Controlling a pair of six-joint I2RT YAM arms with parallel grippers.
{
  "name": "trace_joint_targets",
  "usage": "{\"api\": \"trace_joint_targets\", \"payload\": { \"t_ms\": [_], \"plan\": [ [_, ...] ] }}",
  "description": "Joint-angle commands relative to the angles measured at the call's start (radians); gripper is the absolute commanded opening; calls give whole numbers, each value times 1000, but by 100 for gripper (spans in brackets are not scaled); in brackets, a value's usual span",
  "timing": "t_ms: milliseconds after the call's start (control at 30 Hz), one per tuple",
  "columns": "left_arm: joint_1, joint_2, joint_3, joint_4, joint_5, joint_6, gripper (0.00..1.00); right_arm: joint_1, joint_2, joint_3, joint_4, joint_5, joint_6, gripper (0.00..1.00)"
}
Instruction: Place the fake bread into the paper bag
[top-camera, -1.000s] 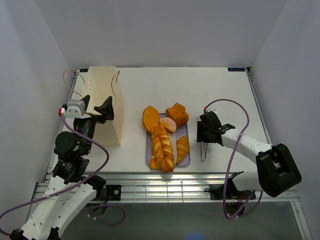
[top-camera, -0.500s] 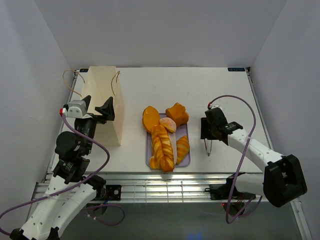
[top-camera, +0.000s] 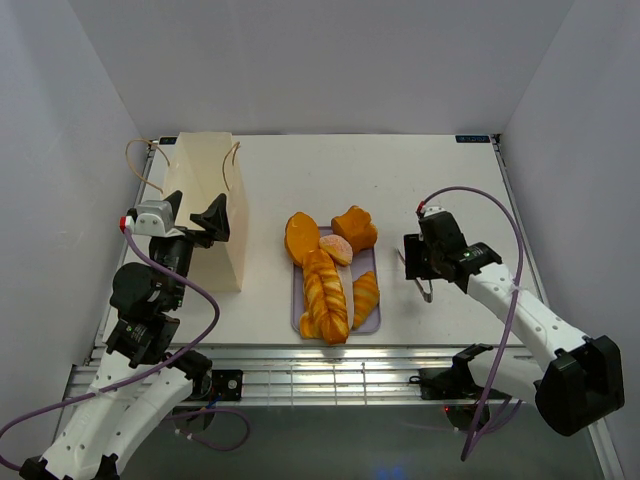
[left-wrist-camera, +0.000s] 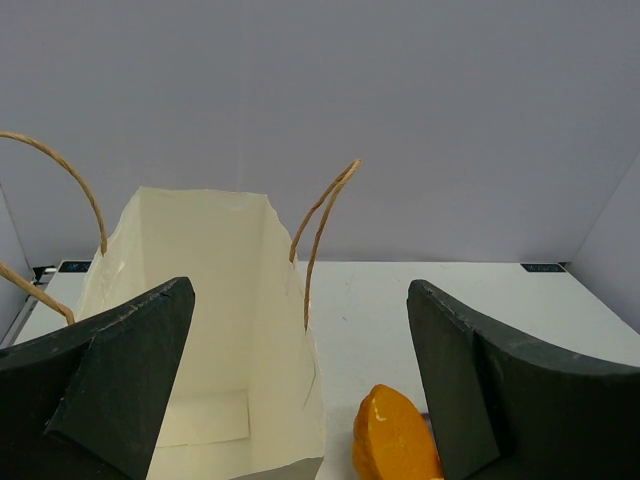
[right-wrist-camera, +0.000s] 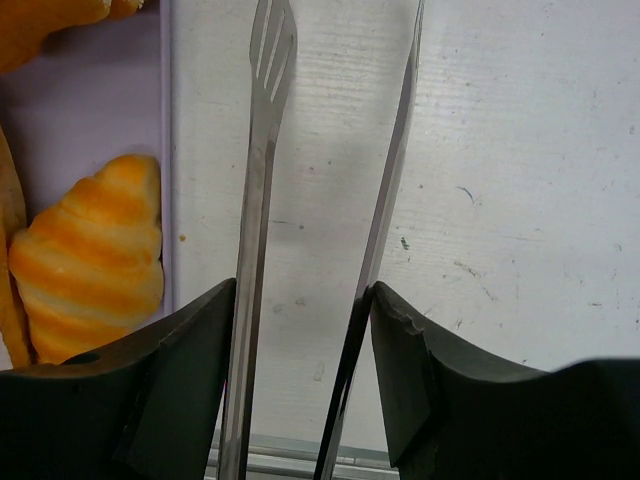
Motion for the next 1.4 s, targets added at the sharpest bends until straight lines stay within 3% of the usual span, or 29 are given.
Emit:
{"api": "trace_joint_targets", "payload": {
  "t_ms": [0, 567, 933, 1367],
  "plan": [
    [-4, -4, -4, 11, 13, 6, 98, -5, -36, 47, -37, -45, -28, 60],
    [-6, -6, -7, 13, -4, 13, 98, -6, -169, 232, -160, -104, -45, 58],
    [-6, -1, -9, 11, -7, 15, 98, -5, -175, 225, -22, -282, -96, 59],
    [-6, 4, -9, 11, -5, 18, 98, -6, -65, 197, 168, -372, -56, 59]
  ]
}}
